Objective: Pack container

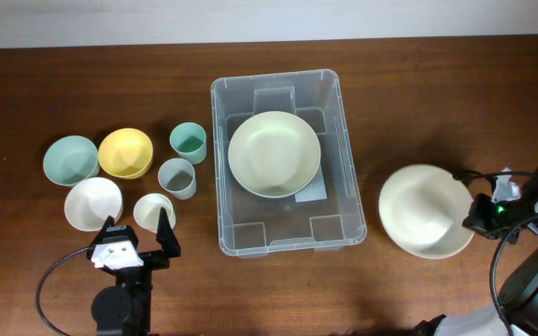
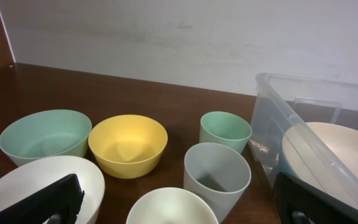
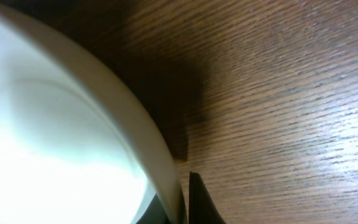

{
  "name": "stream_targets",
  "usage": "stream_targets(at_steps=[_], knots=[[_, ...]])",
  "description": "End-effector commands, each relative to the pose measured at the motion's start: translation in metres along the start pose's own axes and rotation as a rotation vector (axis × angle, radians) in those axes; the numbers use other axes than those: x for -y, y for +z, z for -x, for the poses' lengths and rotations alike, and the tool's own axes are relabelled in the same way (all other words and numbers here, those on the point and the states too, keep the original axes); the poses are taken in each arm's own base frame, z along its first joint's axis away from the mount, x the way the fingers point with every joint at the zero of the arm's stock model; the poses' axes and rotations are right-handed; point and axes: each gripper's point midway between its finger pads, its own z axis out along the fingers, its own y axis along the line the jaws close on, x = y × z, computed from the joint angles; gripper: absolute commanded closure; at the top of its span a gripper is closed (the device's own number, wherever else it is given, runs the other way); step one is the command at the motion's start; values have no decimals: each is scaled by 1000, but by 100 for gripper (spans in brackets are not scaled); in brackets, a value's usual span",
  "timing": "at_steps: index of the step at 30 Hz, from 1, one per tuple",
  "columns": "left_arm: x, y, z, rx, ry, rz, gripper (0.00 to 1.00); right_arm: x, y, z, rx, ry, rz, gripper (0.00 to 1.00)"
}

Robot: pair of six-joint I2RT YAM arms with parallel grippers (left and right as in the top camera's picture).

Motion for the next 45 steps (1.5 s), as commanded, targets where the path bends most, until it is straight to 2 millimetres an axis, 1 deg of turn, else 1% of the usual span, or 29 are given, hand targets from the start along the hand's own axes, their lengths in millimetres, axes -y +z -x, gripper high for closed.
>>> stream_targets(at_steps=[1,2,3,5,7,9,10,11,12,13,14,15,16,17,19,20,21,24,25,27,31,32,33,34,35,37,41,43,45], knots=[[-2,0,-1,3,16,10,0,-2,-13,21,58,-45,1,96],[-2,0,-1,3,16,10,0,-6,-19,30,86,-52,17,96],[-2,0,-1,3,16,10,1,-12,-31,45,135,-62,44,96],[-2,0,-1,3,16,10,0,-25,-62,80,245,-59,94,96],[-2,0,-1,3,16,10,1,-34,-91,105,323,-61,122,96],[-2,0,-1,3,16,10,0,-51,-137,136,431,-116,135,96],[-2,0,-1,3,16,10,0,-56,-149,143,458,-130,132,96],[-2,0,-1,3,16,10,1,-65,-168,154,501,-159,127,96],[-2,0,-1,3,16,10,0,-69,-177,159,521,-173,125,96],[-2,0,-1,3,16,10,1,-88,-199,169,572,-216,134,96],[-2,0,-1,3,16,10,1,-103,-211,174,598,-250,153,96],[-2,0,-1,3,16,10,0,-126,-223,178,624,-304,180,96],[-2,0,-1,3,16,10,1,-143,-228,179,636,-342,196,96],[-2,0,-1,3,16,10,0,-171,-231,178,641,-403,220,96],[-2,0,-1,3,16,10,0,-209,-227,173,632,-481,254,96],[-2,0,-1,3,16,10,0,-246,-216,163,607,-556,289,97],[-2,0,-1,3,16,10,0,-273,-205,154,577,-612,312,96],[-2,0,-1,3,16,10,0,-318,-174,135,508,-708,290,96],[-2,0,-1,3,16,10,0,-335,-158,126,481,-769,261,96],[-2,0,-1,3,16,10,0,-357,-132,114,442,-838,197,96],[-2,0,-1,3,16,10,0,-380,-100,95,374,-898,170,96],[-2,0,-1,3,16,10,0,-383,-95,92,363,-904,171,83],[-2,0,-1,3,16,10,0,-386,-91,90,354,-912,173,47],[-2,0,-1,3,16,10,0,-388,-88,88,348,-917,174,23],[-2,0,-1,3,16,10,1,-389,-88,87,348,-920,176,18],[-2,0,-1,3,16,10,0,-391,-89,88,357,-923,178,14],[-2,0,-1,3,16,10,1,-395,-97,100,414,-927,162,14],[-2,0,-1,3,16,10,0,-383,-109,119,469,-897,60,14],[-2,0,-1,3,16,10,0,-364,-128,140,526,-842,-47,14]])
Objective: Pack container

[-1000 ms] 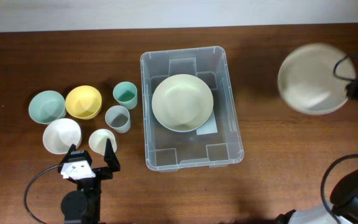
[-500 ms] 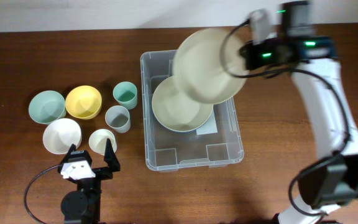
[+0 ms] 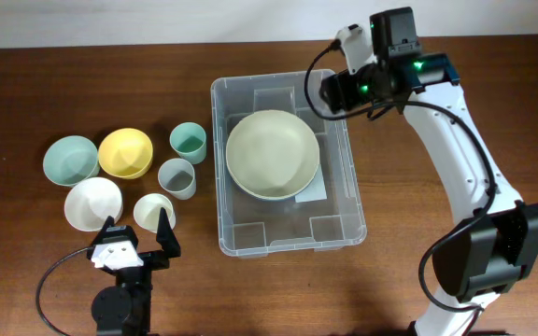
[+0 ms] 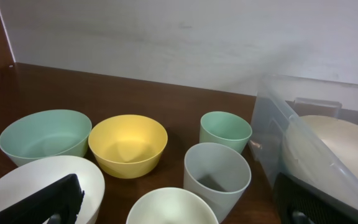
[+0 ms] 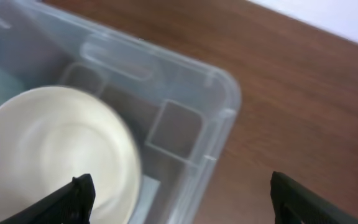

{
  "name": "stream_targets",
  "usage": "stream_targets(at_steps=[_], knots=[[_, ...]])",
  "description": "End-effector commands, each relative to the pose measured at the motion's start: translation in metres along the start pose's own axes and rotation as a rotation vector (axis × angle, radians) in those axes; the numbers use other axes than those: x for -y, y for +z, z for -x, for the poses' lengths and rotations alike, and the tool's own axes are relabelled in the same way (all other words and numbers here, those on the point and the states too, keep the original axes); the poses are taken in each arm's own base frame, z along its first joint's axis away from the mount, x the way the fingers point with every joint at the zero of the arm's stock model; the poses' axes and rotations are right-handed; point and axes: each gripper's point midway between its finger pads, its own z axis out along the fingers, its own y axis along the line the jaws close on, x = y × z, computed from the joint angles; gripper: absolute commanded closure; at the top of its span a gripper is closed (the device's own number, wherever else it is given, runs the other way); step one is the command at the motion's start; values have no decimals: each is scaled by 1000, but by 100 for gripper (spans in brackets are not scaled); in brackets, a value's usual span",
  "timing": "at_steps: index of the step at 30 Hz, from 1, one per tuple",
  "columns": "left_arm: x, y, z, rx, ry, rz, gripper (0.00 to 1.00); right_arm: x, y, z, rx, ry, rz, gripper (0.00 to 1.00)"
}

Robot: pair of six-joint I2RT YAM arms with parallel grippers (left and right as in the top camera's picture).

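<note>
The clear plastic container (image 3: 344, 201) stands mid-table, with a large cream bowl (image 3: 272, 154) inside it toward the far end. In the right wrist view the same bowl (image 5: 55, 149) lies below the container's corner (image 5: 225, 102). My right gripper (image 3: 329, 93) hangs open and empty above the container's far right corner, its fingers (image 5: 79, 196) spread wide. My left gripper (image 3: 138, 235) rests open and empty at the near left, just behind a small cream cup (image 4: 169, 208).
Left of the container stand a teal bowl (image 3: 70, 159), a yellow bowl (image 3: 125, 152), a white bowl (image 3: 92, 203), a grey cup (image 3: 176, 177) and a green cup (image 3: 188, 143). The right arm reaches over the table's right side.
My right gripper was shut on the rim of a big cream bowl on the table's right. Now it is open over the container's far right corner, and that bowl is gone from the table.
</note>
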Motion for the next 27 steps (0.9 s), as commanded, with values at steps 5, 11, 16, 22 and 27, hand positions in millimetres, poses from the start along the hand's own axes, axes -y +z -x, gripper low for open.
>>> stream_targets(at_steps=[5,11,16,22,27], knots=[[-2,0,-1,3,16,10,1,131,-83,6,20,146,-416,9],[-2,0,-1,3,16,10,1,235,-138,-65,-42,416,-566,1],[-2,0,-1,3,16,10,1,279,-171,-123,-99,570,-622,1],[-2,0,-1,3,16,10,1,294,-187,-152,-130,639,-644,1],[-2,0,-1,3,16,10,0,293,-187,-152,-131,639,-644,1]])
